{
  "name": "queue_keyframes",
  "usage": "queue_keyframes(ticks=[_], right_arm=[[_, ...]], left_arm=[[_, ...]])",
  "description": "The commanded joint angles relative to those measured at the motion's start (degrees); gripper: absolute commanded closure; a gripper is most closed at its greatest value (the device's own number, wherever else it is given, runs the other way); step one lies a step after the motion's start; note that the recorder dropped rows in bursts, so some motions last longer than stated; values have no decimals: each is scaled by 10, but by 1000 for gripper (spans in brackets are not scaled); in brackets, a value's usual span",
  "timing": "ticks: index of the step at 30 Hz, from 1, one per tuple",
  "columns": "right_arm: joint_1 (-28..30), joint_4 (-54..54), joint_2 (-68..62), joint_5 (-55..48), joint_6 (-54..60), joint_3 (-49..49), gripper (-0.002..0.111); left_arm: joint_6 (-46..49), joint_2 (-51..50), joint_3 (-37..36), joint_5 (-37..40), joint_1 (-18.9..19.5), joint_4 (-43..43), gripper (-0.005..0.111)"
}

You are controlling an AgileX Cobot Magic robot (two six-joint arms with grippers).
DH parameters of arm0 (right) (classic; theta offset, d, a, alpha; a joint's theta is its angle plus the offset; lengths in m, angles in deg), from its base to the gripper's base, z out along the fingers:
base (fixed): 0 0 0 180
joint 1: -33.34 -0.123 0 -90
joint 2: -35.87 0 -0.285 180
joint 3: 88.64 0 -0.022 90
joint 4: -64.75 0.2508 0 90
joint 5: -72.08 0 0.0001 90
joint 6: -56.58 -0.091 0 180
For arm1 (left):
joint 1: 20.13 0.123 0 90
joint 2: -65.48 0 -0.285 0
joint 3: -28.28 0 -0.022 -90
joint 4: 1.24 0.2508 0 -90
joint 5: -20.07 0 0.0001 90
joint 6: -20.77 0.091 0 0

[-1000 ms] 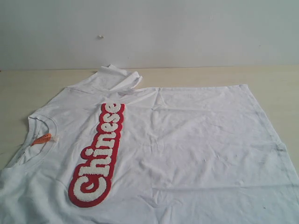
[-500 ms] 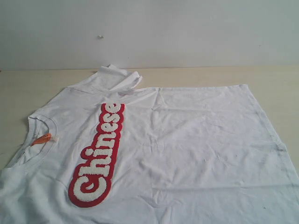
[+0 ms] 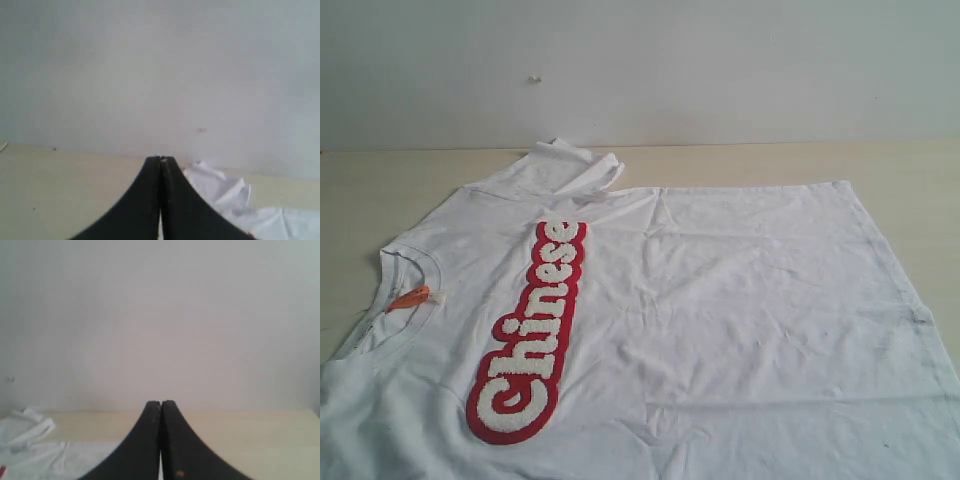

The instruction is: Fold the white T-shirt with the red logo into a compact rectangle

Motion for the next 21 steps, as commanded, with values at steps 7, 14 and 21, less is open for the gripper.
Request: queue_keyframes(ticks=[7, 14, 21], right_arm=[[3, 169, -172, -87, 205, -38, 108], [3, 179, -242, -94, 217, -38, 108], [3, 272, -260, -103, 321, -37, 108]], left_arm=[[242, -177, 84, 145, -150, -104, 107], [617, -287, 152, 268, -161, -363, 107], [812, -384, 185, 359, -161, -449, 107]])
